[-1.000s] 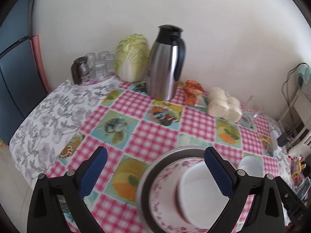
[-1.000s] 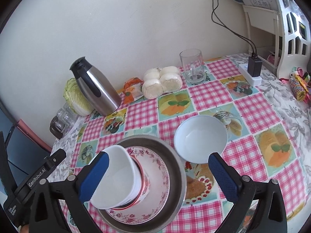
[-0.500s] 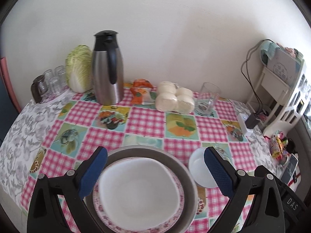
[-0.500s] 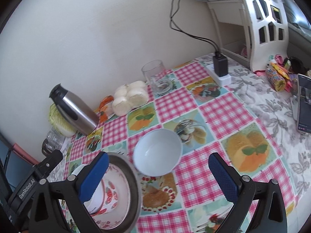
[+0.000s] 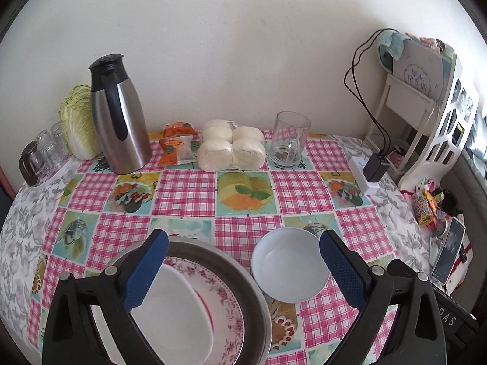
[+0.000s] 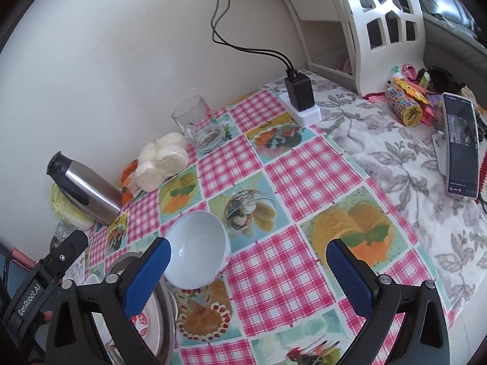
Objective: Organize plates and bowls
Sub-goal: 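Move both grippers to the round white bowl on the tablecloth, then close both grippers on the rim of the round white bowl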
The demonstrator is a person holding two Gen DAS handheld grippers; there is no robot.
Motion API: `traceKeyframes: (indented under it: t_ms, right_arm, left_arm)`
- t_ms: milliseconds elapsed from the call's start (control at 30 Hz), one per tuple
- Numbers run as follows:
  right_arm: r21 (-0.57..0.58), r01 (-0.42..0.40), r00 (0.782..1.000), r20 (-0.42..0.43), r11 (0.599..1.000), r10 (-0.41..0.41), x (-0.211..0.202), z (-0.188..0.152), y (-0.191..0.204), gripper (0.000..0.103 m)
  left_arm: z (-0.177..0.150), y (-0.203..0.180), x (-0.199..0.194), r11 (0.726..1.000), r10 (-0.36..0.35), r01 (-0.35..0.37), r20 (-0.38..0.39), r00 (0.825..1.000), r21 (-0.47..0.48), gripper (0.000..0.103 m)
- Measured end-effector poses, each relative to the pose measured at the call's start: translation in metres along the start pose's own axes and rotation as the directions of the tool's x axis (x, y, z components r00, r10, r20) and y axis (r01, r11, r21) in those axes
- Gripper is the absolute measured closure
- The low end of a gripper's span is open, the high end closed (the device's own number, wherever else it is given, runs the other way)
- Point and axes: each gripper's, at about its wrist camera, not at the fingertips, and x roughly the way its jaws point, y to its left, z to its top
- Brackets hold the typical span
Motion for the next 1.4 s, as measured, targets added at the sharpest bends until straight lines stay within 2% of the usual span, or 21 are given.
traceKeyframes:
  t_ms: [200, 300, 533, 667, 767, 833, 1033, 1200, 1400]
  right_arm:
    - [0.003, 0.025, 0.999, -0.049, 1.0, -0.025, 0.023, -0.001, -0.009, 0.0]
    - [0.003, 0.033, 0.997, -0.073, 0.999, -0.033, 0.036, -0.004, -0.011, 0.0]
    - [-0.002, 0.019, 0.994, -0.109, 1.0, -0.019, 0.059, -0.008, -0.01, 0.005]
    - [-0.007, 0.007, 0.992, -0.128, 1.0, -0.007, 0.071, -0.01, -0.006, 0.017]
    - [-0.009, -0.005, 0.99, -0.143, 1.0, 0.004, 0.079, -0.011, -0.003, 0.021]
    - [-0.012, -0.012, 0.989, -0.151, 1.0, 0.01, 0.084, -0.012, -0.001, 0.025]
    - [-0.012, -0.029, 0.984, -0.177, 1.0, 0.026, 0.1, -0.016, 0.004, 0.036]
    - [0.0, -0.038, 0.978, -0.204, 0.999, 0.038, 0.114, -0.021, 0.006, 0.052]
    - [0.005, -0.071, 0.977, -0.202, 0.997, 0.07, 0.122, -0.023, 0.011, 0.068]
  left_arm:
    - [-0.003, -0.01, 0.027, 1.0, -0.009, 0.01, -0.059, 0.998, 0.009, 0.005]
    - [-0.004, -0.016, 0.037, 1.0, -0.002, 0.004, -0.076, 0.997, 0.028, 0.021]
    - [-0.007, -0.027, 0.061, 0.998, 0.0, 0.007, -0.118, 0.993, 0.063, 0.026]
    - [-0.01, -0.031, 0.077, 0.997, 0.002, 0.008, -0.146, 0.989, 0.071, 0.035]
    - [-0.013, -0.033, 0.087, 0.997, 0.008, 0.005, -0.163, 0.987, 0.077, 0.037]
    - [-0.014, -0.033, 0.093, 0.997, 0.012, 0.002, -0.17, 0.985, 0.081, 0.042]
    - [-0.018, -0.029, 0.109, 0.998, 0.009, 0.004, -0.198, 0.98, 0.068, 0.045]
    - [-0.021, -0.028, 0.118, 0.997, 0.018, -0.001, -0.214, 0.977, 0.078, 0.053]
    - [-0.025, -0.033, 0.125, 0.995, 0.021, 0.001, -0.221, 0.975, 0.101, 0.056]
